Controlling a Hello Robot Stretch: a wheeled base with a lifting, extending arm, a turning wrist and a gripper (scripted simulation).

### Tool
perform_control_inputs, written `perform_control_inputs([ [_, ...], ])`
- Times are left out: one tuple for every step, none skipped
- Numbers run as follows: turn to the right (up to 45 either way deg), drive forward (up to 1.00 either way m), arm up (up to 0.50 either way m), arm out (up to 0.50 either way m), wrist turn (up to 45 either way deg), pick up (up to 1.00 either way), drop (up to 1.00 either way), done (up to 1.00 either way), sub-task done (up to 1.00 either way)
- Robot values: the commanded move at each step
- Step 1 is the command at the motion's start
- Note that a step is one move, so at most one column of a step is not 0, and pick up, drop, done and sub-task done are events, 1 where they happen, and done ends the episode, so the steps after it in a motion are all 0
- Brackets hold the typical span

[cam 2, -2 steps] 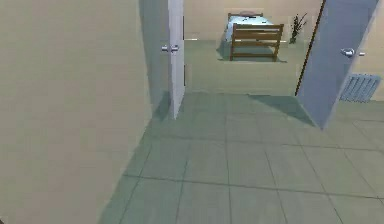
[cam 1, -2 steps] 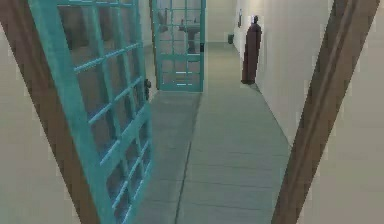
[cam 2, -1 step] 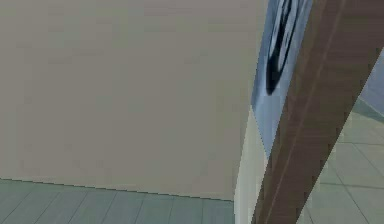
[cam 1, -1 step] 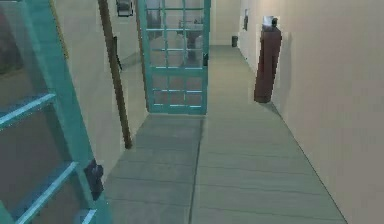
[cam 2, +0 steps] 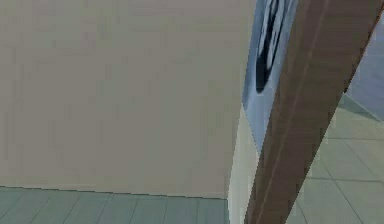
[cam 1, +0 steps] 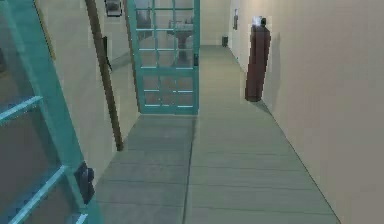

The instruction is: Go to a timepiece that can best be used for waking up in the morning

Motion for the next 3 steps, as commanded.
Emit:
perform_control_inputs([
  [30.0, 0.00, 0.00, 0.00, 0.0, 0.00, 0.00, 0.00, 0.00],
  [0.0, 0.30, 0.00, 0.00, 0.0, 0.00, 0.00, 0.00, 0.00],
  [-30.0, 0.00, 0.00, 0.00, 0.0, 0.00, 0.00, 0.00, 0.00],
])
